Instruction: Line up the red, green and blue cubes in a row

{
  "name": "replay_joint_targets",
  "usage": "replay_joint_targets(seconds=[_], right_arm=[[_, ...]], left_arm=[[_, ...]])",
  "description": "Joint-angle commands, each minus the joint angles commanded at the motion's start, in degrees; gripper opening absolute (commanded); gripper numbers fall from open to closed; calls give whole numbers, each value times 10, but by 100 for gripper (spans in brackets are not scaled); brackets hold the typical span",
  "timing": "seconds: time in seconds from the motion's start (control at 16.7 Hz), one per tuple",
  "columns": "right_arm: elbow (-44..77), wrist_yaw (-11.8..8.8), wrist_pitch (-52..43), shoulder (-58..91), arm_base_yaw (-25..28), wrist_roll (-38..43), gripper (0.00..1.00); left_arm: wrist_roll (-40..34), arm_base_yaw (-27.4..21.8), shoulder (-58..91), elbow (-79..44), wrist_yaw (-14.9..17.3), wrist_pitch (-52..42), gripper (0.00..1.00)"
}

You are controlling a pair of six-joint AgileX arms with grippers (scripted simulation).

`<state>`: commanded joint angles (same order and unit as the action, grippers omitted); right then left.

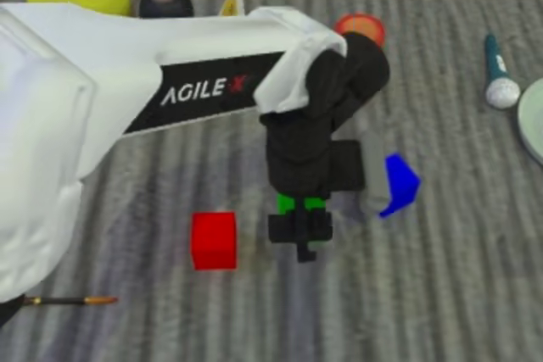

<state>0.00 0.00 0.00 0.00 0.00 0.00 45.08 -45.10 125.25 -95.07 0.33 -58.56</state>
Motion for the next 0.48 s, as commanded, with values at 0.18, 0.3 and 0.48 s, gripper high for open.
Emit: replay_joint_targets(seconds=[0.18,0.3,0.48], right_arm=[[0,0,0,0,0,0,100],[0,0,0,0,0,0,100],[0,0,0,0,0,0,100]], left_arm=[[-1,-1,19,31,1,47,0],[-1,-2,24,37,1,56,0],[-1,-2,24,37,1,56,0]])
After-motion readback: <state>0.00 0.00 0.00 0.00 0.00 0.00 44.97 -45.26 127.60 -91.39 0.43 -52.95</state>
